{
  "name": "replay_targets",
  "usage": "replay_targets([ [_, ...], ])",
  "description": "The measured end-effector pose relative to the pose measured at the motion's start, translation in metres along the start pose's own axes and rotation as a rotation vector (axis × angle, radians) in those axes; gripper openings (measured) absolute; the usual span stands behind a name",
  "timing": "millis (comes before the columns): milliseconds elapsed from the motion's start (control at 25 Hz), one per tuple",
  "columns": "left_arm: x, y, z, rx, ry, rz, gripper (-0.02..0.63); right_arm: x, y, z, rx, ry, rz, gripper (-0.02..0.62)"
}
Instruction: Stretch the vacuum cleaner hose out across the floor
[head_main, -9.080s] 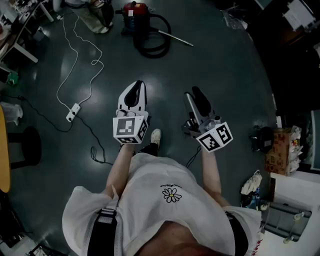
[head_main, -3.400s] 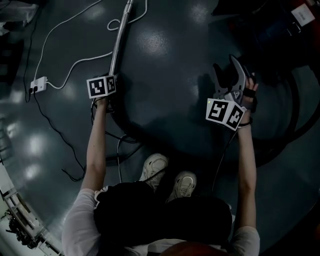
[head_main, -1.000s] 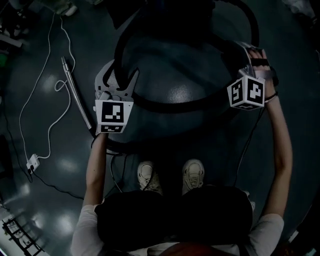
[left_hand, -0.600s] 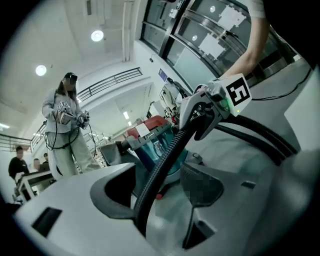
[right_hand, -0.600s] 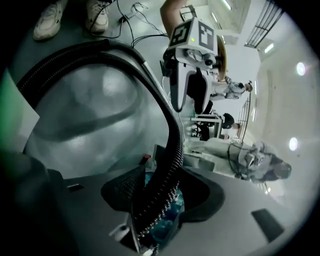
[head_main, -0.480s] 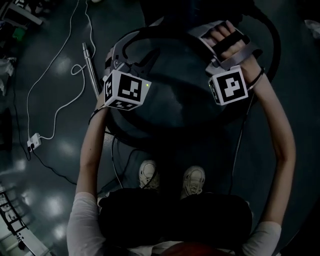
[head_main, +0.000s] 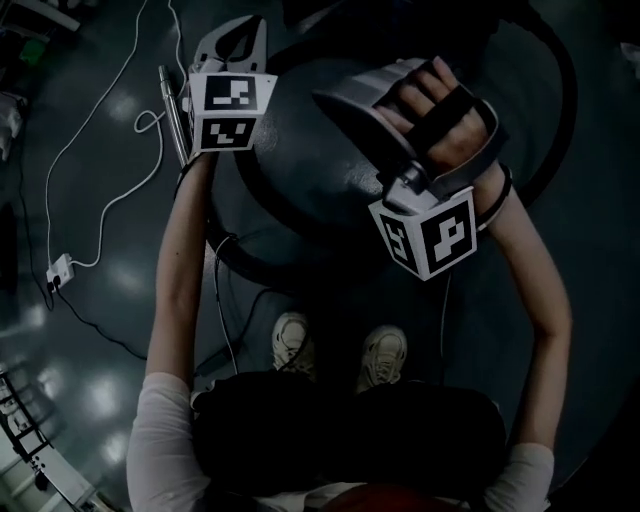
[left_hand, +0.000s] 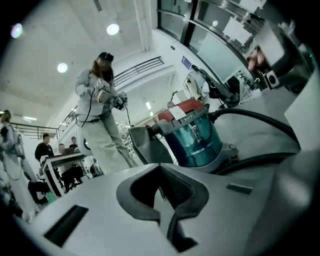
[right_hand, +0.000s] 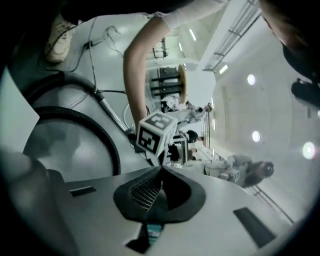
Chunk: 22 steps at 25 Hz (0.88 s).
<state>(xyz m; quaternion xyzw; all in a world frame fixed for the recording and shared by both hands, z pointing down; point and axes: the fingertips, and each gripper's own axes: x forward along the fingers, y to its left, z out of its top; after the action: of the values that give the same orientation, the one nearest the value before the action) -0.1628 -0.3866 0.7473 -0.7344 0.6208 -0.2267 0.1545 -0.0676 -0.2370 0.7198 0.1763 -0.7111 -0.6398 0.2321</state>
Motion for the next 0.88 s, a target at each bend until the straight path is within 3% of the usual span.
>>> replay_targets([
  [80,-0.009,0.000,-0.010,-0.010,0.018,-0.011,0.005,-0.005,0.011,-0.033,0.141,0.108,-0.003,0.011],
  [160,-0.015,-0.013,-0.026,-0.009,0.035,-0.044,0.005,-0.014,0.023,-0.073,0.401,0.232,-0.015,0.011],
  [320,-0.023,-0.059,-0.081,-0.126,0.124,-0.206,0.005,-0.053,0.064,-0.157,1.314,0.429,-0.092,0.012],
  [400,-0.026,-0.085,-0.110,-0.251,0.187,-0.296,0.006,-0.076,0.100,-0.200,1.645,0.547,-0.164,0.027],
  [480,-0.028,-0.108,-0.131,-0.358,0.237,-0.351,0.008,-0.094,0.144,-0.230,1.766,0.695,-0.178,0.058],
  [600,-0.034,-0.141,-0.147,-0.397,0.271,-0.418,0.008,-0.107,0.205,-0.240,1.860,0.853,-0.080,0.064],
  [760,-0.040,-0.179,-0.152,-0.484,0.298,-0.543,0.008,-0.111,0.255,-0.236,2.076,0.920,0.054,0.077],
  [880,-0.046,-0.201,-0.172,-0.478,0.355,-0.592,0.008,-0.109,0.275,-0.240,2.123,0.947,0.127,0.083],
])
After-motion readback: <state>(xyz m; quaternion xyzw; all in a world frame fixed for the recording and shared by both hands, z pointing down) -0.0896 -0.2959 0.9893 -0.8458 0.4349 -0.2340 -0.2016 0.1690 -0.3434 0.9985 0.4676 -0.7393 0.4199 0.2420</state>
